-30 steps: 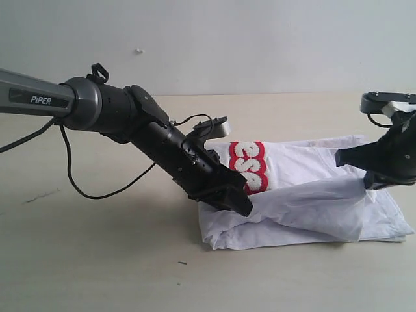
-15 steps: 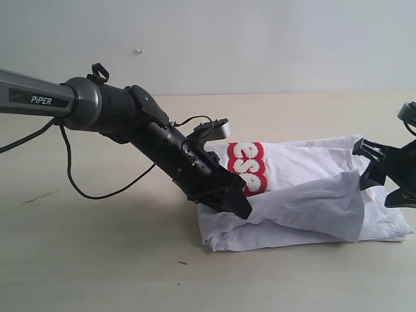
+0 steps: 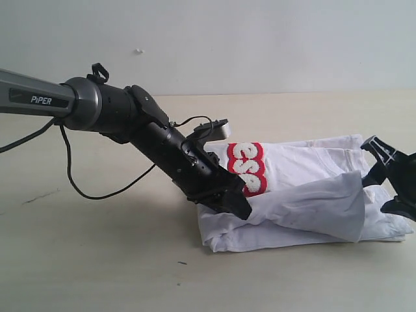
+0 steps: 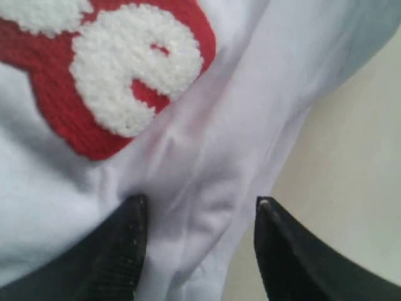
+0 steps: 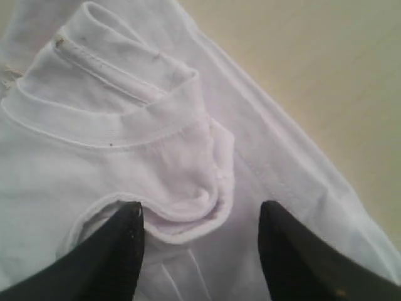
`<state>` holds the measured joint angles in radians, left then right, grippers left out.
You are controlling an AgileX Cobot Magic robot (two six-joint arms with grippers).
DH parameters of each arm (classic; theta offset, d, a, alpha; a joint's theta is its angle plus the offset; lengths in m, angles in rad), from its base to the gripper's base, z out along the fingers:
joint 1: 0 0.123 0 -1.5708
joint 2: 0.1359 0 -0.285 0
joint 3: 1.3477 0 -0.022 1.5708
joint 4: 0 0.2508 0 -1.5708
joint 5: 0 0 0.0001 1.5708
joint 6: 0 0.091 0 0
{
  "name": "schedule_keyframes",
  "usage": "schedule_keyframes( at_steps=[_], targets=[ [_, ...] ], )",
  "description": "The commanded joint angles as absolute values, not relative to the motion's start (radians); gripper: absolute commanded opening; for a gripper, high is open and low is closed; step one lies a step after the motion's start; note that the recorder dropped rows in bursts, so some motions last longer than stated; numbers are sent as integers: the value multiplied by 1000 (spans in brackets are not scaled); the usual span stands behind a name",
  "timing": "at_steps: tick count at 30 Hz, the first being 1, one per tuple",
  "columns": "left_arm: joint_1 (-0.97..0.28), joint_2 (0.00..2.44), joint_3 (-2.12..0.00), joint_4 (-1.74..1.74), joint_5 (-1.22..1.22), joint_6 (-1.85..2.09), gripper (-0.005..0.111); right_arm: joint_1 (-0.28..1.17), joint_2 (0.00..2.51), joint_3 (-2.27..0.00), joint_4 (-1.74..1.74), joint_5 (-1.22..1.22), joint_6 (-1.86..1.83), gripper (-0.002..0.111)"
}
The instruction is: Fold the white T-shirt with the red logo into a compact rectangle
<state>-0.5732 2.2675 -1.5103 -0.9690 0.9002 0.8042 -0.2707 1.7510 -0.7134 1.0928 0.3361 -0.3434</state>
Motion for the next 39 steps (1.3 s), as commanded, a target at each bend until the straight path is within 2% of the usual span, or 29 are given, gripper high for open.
schedule_keyframes(
  at_steps=[1,6,19,29,39],
  targets=[
    [-577,2273,-1512,-958,911,805,52,-274,1770,-709,1272,323,-481,54],
    [-577,2273,-1512,-958,911,807,52,-274,1758,-709,1407,324,-585,54],
    [-577,2273,-1512,-962,918,807,52,-274,1693,-706,1409,275,-592,54],
    [-577,2273,-1512,-969,933,807,52,-274,1796,-704,1388,396,-594,54],
    [-577,2273,-1512,-973,931,807,52,-274,1846,-706,1380,369,-596,54]
  ],
)
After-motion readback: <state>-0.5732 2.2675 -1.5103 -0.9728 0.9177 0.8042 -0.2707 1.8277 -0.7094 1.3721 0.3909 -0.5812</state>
